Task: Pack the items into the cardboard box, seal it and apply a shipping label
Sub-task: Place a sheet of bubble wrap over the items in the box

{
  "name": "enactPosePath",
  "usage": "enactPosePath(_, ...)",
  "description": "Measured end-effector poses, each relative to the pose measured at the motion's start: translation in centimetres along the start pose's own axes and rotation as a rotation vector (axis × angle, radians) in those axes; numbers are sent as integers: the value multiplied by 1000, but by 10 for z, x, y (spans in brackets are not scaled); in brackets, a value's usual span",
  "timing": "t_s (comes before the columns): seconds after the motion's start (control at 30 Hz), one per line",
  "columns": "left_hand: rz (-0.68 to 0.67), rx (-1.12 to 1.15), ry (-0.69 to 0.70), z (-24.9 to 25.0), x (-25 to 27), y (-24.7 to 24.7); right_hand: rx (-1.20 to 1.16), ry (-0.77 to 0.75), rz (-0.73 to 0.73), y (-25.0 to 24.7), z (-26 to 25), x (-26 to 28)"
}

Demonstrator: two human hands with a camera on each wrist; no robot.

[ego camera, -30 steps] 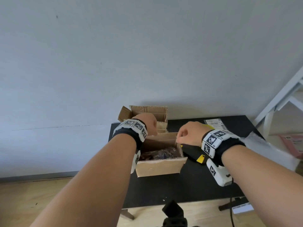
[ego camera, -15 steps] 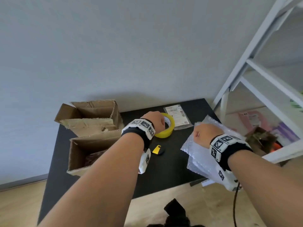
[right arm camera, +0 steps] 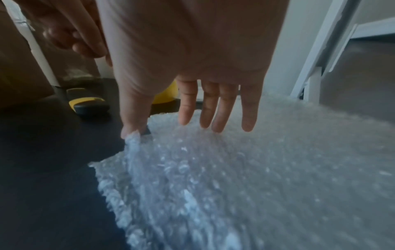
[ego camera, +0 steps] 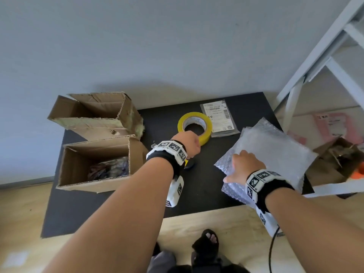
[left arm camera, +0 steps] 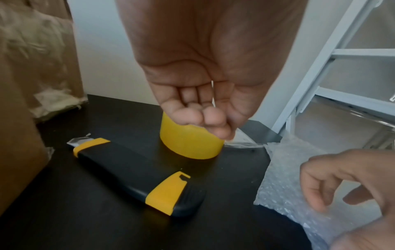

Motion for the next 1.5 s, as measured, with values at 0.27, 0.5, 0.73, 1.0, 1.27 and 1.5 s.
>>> enactPosePath(0.27,28,85,2,-2,11,-16,15,5,63,-33,-16,-1)
enactPosePath(0.5,200,183,9,-13,38,-76,-48,-142,367,-141,-76,39)
enactPosePath(0.73,252,393,28,-63,84,-125,-128,-339,592,-215,-154,95)
enactPosePath(1.0,594,484,36,-124,149,-181,-244,-593,744,-263,-235,152)
enactPosePath(1.27,769,837,35,-187,182,-201,-334,-720,918,-288,-266,166)
enactPosePath(1.5,646,1324,92,-232,192,-192,-995,-550,491,-241,-251,118)
Point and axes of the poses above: each hand's wrist, its own x-axis away from the middle knuckle, its own y-axis out of the palm, z = x × y, the point moved 8 cm from there along -x, towards the middle knuckle, and after that the axes turned 10 degrees about -x, right-handed, at the moved point
